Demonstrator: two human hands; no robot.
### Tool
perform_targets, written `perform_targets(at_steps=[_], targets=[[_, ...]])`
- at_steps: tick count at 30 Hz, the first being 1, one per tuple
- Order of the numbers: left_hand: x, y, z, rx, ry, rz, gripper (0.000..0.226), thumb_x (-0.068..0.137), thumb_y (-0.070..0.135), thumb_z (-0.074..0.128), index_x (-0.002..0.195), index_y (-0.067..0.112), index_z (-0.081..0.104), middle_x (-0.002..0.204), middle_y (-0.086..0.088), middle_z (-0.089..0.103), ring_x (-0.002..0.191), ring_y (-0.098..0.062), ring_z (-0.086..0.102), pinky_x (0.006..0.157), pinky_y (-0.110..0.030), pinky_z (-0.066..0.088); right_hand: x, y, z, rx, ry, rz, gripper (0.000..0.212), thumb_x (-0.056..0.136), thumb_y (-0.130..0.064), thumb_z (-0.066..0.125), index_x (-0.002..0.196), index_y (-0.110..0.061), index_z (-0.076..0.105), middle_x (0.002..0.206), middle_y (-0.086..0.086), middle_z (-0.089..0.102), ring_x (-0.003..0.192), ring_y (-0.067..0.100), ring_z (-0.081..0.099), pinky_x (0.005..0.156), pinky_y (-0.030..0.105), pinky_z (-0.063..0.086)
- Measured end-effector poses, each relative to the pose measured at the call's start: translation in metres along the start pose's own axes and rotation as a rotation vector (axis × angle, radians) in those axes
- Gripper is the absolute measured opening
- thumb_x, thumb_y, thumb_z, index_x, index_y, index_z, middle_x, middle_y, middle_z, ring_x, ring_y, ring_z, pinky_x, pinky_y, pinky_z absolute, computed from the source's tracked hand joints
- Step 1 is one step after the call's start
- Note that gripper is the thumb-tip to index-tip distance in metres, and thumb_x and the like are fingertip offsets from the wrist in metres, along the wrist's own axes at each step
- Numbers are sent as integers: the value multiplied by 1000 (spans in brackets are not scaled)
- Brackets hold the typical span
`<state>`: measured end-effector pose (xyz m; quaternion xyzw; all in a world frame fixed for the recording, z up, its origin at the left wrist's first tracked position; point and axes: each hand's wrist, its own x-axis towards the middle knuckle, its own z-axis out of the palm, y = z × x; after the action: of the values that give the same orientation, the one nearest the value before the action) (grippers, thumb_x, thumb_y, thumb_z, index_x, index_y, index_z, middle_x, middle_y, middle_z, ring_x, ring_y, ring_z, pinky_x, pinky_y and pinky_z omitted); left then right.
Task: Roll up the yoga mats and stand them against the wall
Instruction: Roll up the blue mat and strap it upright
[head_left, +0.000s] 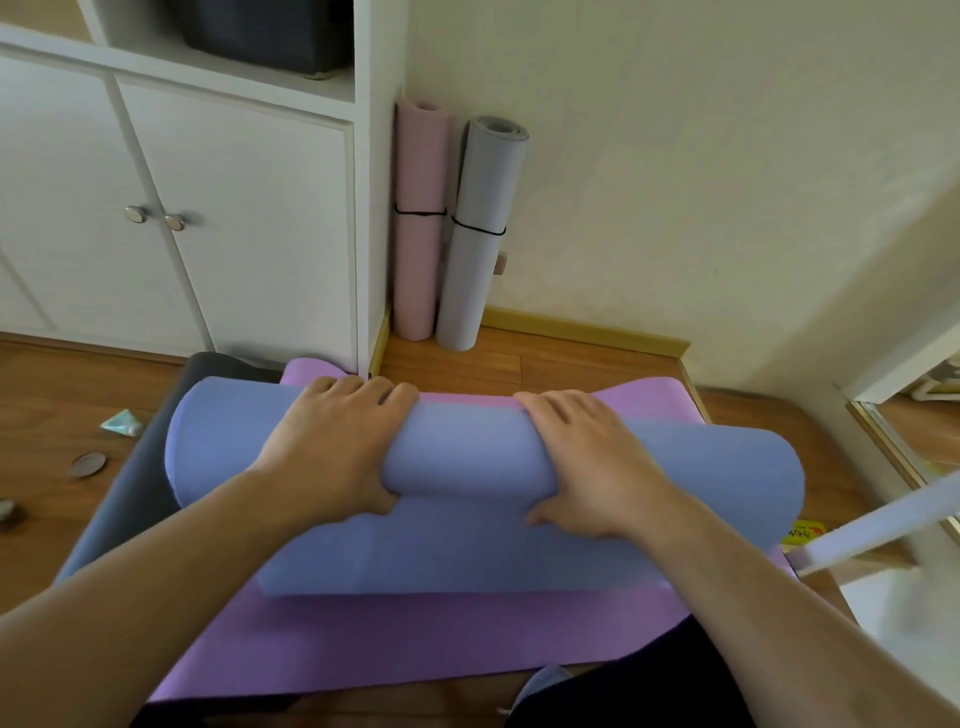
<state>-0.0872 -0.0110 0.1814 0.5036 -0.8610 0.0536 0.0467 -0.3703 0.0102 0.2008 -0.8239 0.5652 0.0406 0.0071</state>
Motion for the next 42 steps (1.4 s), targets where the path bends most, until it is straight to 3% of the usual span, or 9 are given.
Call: perform_targets(at_steps=[3, 8, 13, 16, 20, 23, 28, 34, 42], targets=[[-3, -5, -9, -76, -64, -45, 80, 59, 70, 71, 128, 37, 51, 110, 14, 64, 94, -15, 61, 85, -34, 48, -3, 4, 2, -121, 3, 69, 135, 64, -58, 91, 165, -20, 10, 153, 3, 40, 143, 30, 38, 124, 39, 26], [-7, -9, -14, -173, -257, -74, 79, 59, 74, 74, 126, 43, 47, 110, 18, 62, 92, -9, 58, 76, -26, 42, -3, -4, 19, -184, 39, 11, 106, 63, -57, 84, 149, -17, 36, 134, 6, 56, 123, 33, 55, 108, 44, 43], [-13, 9, 3, -27, -79, -23, 103, 52, 74, 72, 140, 25, 50, 121, 3, 59, 112, -24, 56, 102, -39, 46, 1, -9, 14, -132, 41, 32, 80, 62, -49, 80, 129, -23, 45, 116, 2, 62, 108, 31, 61, 91, 45, 49], [-12, 37, 19, 57, -14, -12, 124, 42, 71, 86, 145, 12, 48, 123, -11, 58, 109, -36, 58, 98, -50, 50, 2, -17, 11, -87, 40, 14, 76, 62, -47, 76, 129, -26, 46, 114, -1, 65, 106, 30, 63, 89, 43, 50], [-4, 38, 25, 4, -73, 7, 93, 66, 61, 81, 141, 22, 43, 123, -1, 58, 106, -25, 59, 97, -42, 49, -1, -26, 18, -113, 25, -30, 100, 61, -57, 80, 145, -22, 40, 128, 3, 57, 117, 30, 56, 105, 44, 44], [4, 23, 9, -113, -151, -12, 84, 64, 65, 78, 135, 33, 44, 117, 10, 60, 101, -16, 60, 92, -35, 51, -6, -23, 23, -213, 63, -52, 131, 48, -57, 91, 156, -14, 31, 136, 10, 48, 120, 34, 49, 111, 47, 41], [4, 21, -2, -188, -290, -16, 90, 60, 70, 80, 134, 37, 42, 114, 13, 59, 99, -13, 59, 90, -34, 53, -7, -28, 26, -193, 49, -24, 112, 53, -52, 90, 146, -18, 37, 125, 5, 56, 109, 32, 58, 95, 45, 49], [-6, 43, 15, 57, -95, -3, 116, 63, 68, 83, 153, 19, 29, 140, -5, 44, 128, -28, 48, 113, -43, 40, -2, -32, 18, -103, 2, 14, 91, 62, -47, 80, 142, -25, 42, 131, 1, 59, 118, 29, 59, 99, 45, 46], [1, 29, -2, -131, -47, -10, 88, 61, 63, 82, 132, 27, 45, 118, 8, 62, 102, -17, 61, 93, -35, 51, -5, -43, 18, -170, 141, -49, 128, 49, -54, 92, 156, -15, 34, 134, 8, 48, 120, 33, 48, 111, 45, 40]])
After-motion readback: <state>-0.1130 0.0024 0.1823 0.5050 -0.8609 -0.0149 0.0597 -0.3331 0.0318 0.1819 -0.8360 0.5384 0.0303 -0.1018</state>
